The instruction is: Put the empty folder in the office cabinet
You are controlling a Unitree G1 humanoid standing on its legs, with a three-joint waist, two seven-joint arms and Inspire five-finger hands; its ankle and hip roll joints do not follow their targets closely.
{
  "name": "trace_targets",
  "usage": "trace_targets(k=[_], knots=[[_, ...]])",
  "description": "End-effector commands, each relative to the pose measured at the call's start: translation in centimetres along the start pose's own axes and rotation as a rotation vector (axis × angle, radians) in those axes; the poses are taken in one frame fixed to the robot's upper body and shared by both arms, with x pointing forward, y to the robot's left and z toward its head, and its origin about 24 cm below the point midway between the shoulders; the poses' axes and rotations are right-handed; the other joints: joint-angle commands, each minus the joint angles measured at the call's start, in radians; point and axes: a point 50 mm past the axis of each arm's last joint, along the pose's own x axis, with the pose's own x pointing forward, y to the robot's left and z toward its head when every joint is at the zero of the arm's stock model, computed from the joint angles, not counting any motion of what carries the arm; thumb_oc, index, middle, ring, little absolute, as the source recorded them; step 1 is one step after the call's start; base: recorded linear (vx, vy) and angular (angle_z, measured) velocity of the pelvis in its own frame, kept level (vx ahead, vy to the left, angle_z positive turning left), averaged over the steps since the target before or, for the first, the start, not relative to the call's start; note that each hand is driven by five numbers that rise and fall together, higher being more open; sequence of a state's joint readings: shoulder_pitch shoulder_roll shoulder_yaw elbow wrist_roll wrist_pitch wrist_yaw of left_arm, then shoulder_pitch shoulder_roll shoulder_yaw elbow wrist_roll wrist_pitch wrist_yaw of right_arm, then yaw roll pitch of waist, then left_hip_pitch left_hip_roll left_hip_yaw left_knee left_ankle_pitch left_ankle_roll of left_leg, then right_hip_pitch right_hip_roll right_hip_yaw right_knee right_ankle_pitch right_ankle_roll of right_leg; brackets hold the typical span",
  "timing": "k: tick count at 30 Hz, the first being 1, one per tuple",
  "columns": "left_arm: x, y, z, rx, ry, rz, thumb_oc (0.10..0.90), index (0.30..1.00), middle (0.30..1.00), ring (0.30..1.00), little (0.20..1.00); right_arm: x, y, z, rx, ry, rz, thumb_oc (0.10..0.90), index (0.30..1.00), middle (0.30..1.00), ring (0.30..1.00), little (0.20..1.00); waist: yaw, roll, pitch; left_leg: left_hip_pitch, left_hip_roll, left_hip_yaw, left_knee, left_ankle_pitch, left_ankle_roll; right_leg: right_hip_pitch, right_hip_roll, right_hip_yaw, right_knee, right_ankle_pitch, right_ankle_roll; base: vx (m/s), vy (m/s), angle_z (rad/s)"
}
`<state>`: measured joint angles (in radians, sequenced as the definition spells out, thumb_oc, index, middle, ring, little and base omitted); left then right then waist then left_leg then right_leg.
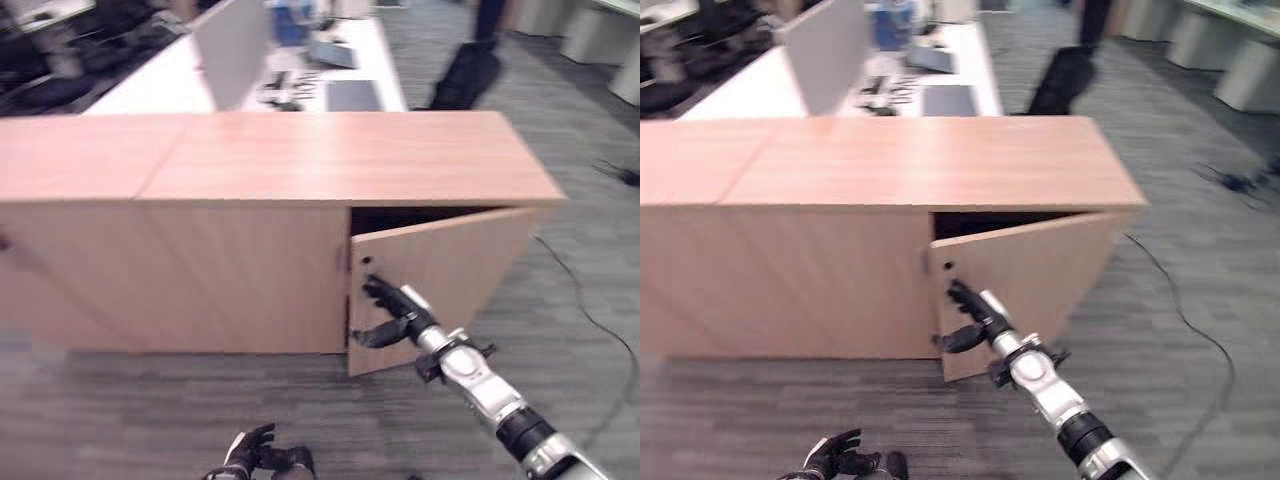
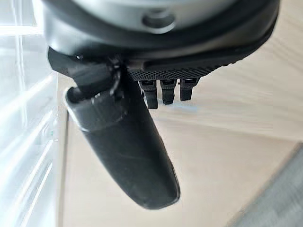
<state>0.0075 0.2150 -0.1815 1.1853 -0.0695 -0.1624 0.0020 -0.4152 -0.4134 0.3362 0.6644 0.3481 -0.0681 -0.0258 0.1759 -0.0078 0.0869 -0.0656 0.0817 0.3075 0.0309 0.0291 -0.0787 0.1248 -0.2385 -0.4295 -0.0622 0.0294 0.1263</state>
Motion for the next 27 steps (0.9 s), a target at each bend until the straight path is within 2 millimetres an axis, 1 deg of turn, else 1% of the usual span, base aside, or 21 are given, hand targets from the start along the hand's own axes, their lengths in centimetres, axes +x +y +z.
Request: trace_targets(k=[1, 2, 3, 5, 6, 7, 8, 9, 10, 12, 14, 15, 16, 17, 18, 20, 21, 22, 24, 25, 27], knots=[[-1.5, 3.2, -4.3, 0.181, 0.172, 0.029, 0.800, 0.900, 0.900, 0.900, 0.900, 2.3, -3.9, 11.3, 0.163, -0.401, -0.220, 0.800, 0.900, 0.900, 0.900, 0.900, 0.054, -0.011, -0.002, 0.030, 0.033, -0.095, -0.018, -0.025, -0.008, 0.080, -0.015, -0.038, 0.160, -0.164, 0.029, 0.22, 0.283, 1.02], [-1.4, 3.5, -4.0, 0.187, 0.163, 0.032, 0.800, 0.900, 0.900, 0.900, 0.900, 2.1, -6.0, 11.2, 0.189, -0.388, -0.297, 0.800, 0.900, 0.900, 0.900, 0.900, 0.060, -0.013, -0.003, 0.037, 0.017, -0.105, -0.021, -0.033, 0.004, 0.065, -0.036, -0.041, 0.212, -0.161, 0.039, 0.29, 0.362, 0.82], [-1.0, 4.4, -2.5, 0.208, 0.119, 0.046, 0.800, 0.900, 0.900, 0.900, 0.900, 1.2, -11.4, 11.0, 0.269, -0.357, -0.482, 0.800, 0.900, 0.900, 0.900, 0.900, 0.043, -0.003, 0.009, 0.062, -0.021, -0.149, -0.025, -0.055, 0.036, -0.006, -0.089, 0.004, 0.413, -0.090, 0.075, 0.22, 0.276, 0.33], [-0.7, 4.7, -1.4, 0.210, 0.086, 0.053, 0.800, 0.900, 0.900, 0.900, 0.900, 0.4, -13.3, 10.8, 0.277, -0.349, -0.543, 0.800, 0.900, 0.900, 0.900, 0.900, 0.024, 0.009, 0.015, 0.073, -0.027, -0.180, -0.033, -0.060, 0.043, -0.056, -0.068, 0.090, 0.465, -0.097, 0.086, 0.17, 0.139, 0.73], [-0.6, 4.8, -0.7, 0.202, 0.057, 0.050, 0.800, 0.900, 0.900, 0.900, 0.900, -0.2, -14.4, 10.4, 0.269, -0.337, -0.575, 0.800, 0.900, 0.900, 0.900, 0.900, 0.005, 0.017, 0.017, 0.084, -0.029, -0.207, -0.041, -0.061, 0.042, -0.075, -0.030, 0.154, 0.454, -0.134, 0.076, 0.19, 0.014, 1.31], [-0.5, 5.1, 0.1, 0.189, 0.025, 0.055, 0.800, 0.900, 0.900, 0.900, 0.900, -1.2, -16.5, 10.0, 0.283, -0.321, -0.643, 0.800, 0.900, 0.900, 0.900, 0.900, -0.016, 0.022, 0.019, 0.097, -0.035, -0.243, -0.050, -0.063, 0.035, -0.082, 0.016, 0.233, 0.373, -0.178, 0.068, 0.19, -0.047, 1.38], [-0.3, 5.3, 0.9, 0.184, 0.002, 0.060, 0.800, 0.900, 0.900, 0.900, 0.900, -1.7, -17.5, 9.7, 0.282, -0.306, -0.674, 0.800, 0.900, 0.900, 0.900, 0.900, -0.026, 0.025, 0.018, 0.096, -0.034, -0.261, -0.054, -0.065, 0.029, -0.083, 0.029, 0.258, 0.289, -0.165, 0.059, 0.23, -0.149, 0.87], [-0.1, 5.6, 1.8, 0.204, -0.021, 0.068, 0.800, 0.900, 0.900, 0.900, 0.900, -2.5, -19.0, 8.9, 0.257, -0.248, -0.714, 0.800, 0.900, 0.900, 0.900, 0.900, -0.057, 0.016, 0.016, 0.115, -0.038, -0.289, -0.066, -0.072, 0.016, -0.097, 0.021, 0.309, 0.157, -0.118, 0.072, 0.18, -0.184, 0.54], [-0.2, 5.5, 1.4, 0.218, -0.007, 0.063, 0.800, 0.900, 0.900, 0.900, 0.900, -2.9, -19.7, 8.5, 0.240, -0.220, -0.734, 0.800, 0.900, 0.900, 0.900, 0.900, -0.059, 0.002, 0.001, 0.127, -0.045, -0.287, -0.071, -0.082, 0.014, -0.062, 0.009, 0.316, 0.120, -0.098, 0.073, 0.18, -0.194, 0.33], [-0.2, 4.8, 0.6, 0.219, 0.018, 0.046, 0.800, 0.900, 0.900, 0.900, 0.900, -2.8, -19.5, 8.1, 0.219, -0.193, -0.719, 0.800, 0.900, 0.900, 0.900, 0.900, -0.063, 0.005, -0.016, 0.134, -0.040, -0.278, -0.081, -0.078, 0.008, -0.040, 0.009, 0.303, 0.096, -0.087, 0.071, 0.08, -0.114, 0.47], [-0.3, 3.7, -0.2, 0.230, 0.037, 0.014, 0.800, 0.900, 0.900, 0.900, 0.900, -2.3, -18.4, 7.5, 0.219, -0.190, -0.677, 0.800, 0.900, 0.900, 0.900, 0.900, -0.074, 0.011, -0.022, 0.145, -0.038, -0.278, -0.086, -0.079, 0.005, -0.017, 0.016, 0.297, 0.069, -0.085, 0.064, 0.04, -0.077, 0.14], [-0.4, 3.5, -0.5, 0.224, 0.045, 0.008, 0.800, 0.900, 0.900, 0.900, 0.900, -2.1, -17.7, 6.8, 0.227, -0.184, -0.652, 0.800, 0.900, 0.900, 0.900, 0.900, -0.081, 0.014, -0.022, 0.149, -0.034, -0.279, -0.089, -0.079, 0.003, -0.011, 0.019, 0.298, 0.061, -0.084, 0.062, 0.02, -0.082, -0.22], [-0.4, 2.9, -0.8, 0.206, 0.052, -0.003, 0.800, 0.900, 0.900, 0.900, 0.900, -1.6, -15.4, 5.8, 0.218, -0.190, -0.573, 0.800, 0.900, 0.900, 0.900, 0.900, -0.095, 0.020, -0.019, 0.158, -0.028, -0.273, -0.093, -0.078, 0.000, -0.005, 0.023, 0.302, 0.051, -0.086, 0.056, 0.01, -0.085, -0.29], [-0.4, 2.5, -1.1, 0.197, 0.058, -0.010, 0.800, 0.900, 0.900, 0.900, 0.900, -1.6, -13.5, 4.0, 0.218, -0.165, -0.528, 0.800, 0.900, 0.900, 0.900, 0.900, -0.103, 0.024, -0.016, 0.164, -0.024, -0.269, -0.095, -0.079, -0.002, -0.001, 0.027, 0.305, 0.045, -0.085, 0.053, 0.00, -0.110, -0.11], [-0.4, 1.9, -1.0, 0.176, 0.052, -0.018, 0.800, 0.900, 0.900, 0.900, 0.900, -2.2, -10.6, 1.2, 0.212, -0.126, -0.447, 0.800, 0.900, 0.900, 0.900, 0.900, -0.122, 0.033, -0.011, 0.170, -0.016, -0.261, -0.097, -0.078, -0.006, -0.001, 0.032, 0.311, 0.036, -0.085, 0.049, 0.00, -0.091, 0.04], [-0.3, 1.5, -0.7, 0.153, 0.035, -0.016, 0.800, 0.900, 0.900, 0.900, 0.900, -3.7, -8.0, -2.7, 0.196, -0.032, -0.391, 0.800, 0.900, 0.900, 0.900, 0.900, -0.139, 0.040, -0.007, 0.174, -0.007, -0.254, -0.099, -0.077, -0.010, -0.001, 0.038, 0.318, 0.028, -0.085, 0.046, -0.01, -0.103, -0.25], [-0.2, 1.3, -0.2, 0.133, 0.012, -0.014, 0.800, 0.900, 0.900, 0.900, 0.900, -5.6, -5.7, -6.7, 0.167, 0.095, -0.340, 0.800, 0.900, 0.900, 0.900, 0.900, -0.159, 0.047, -0.004, 0.177, 0.001, -0.246, -0.100, -0.077, -0.015, -0.002, 0.043, 0.327, 0.020, -0.085, 0.042, -0.04, -0.160, -0.24], [-0.1, 1.0, 0.5, 0.125, -0.021, -0.020, 0.800, 0.900, 0.900, 0.900, 0.900, -8.6, -3.4, -12.0, 0.120, 0.311, -0.292, 0.800, 0.900, 0.900, 0.900, 0.900, -0.185, 0.058, 0.003, 0.183, 0.014, -0.230, -0.101, -0.075, -0.022, -0.004, 0.052, 0.341, 0.011, -0.085, 0.038, -0.03, -0.128, -0.04], [-0.1, 1.0, 0.5, 0.125, -0.020, -0.020, 0.800, 0.900, 0.900, 0.900, 0.900, -8.6, -3.3, -12.0, 0.120, 0.312, -0.292, 0.800, 0.900, 0.900, 0.900, 0.900, -0.184, 0.058, 0.003, 0.183, 0.014, -0.229, -0.101, -0.075, -0.022, -0.004, 0.052, 0.342, 0.011, -0.085, 0.038, -0.03, -0.066, -0.20], [0.0, 0.8, 0.9, 0.116, -0.037, -0.024, 0.800, 0.900, 0.900, 0.900, 0.900, -10.5, -2.1, -14.7, 0.117, 0.436, -0.263, 0.800, 0.900, 0.900, 0.900, 0.900, -0.202, 0.063, 0.010, 0.188, 0.022, -0.216, -0.100, -0.072, -0.027, -0.005, 0.057, 0.354, 0.008, -0.084, 0.035, -0.04, -0.085, -0.59], [0.0, 0.8, 1.2, 0.109, -0.047, -0.028, 0.800, 0.900, 0.900, 0.900, 0.900, -11.7, -1.4, -16.1, 0.110, 0.509, -0.236, 0.800, 0.900, 0.900, 0.900, 0.900, -0.219, 0.067, 0.016, 0.191, 0.029, -0.199, -0.099, -0.069, -0.031, -0.011, 0.065, 0.372, 0.004, -0.082, 0.033, -0.04, -0.083, -0.48]])
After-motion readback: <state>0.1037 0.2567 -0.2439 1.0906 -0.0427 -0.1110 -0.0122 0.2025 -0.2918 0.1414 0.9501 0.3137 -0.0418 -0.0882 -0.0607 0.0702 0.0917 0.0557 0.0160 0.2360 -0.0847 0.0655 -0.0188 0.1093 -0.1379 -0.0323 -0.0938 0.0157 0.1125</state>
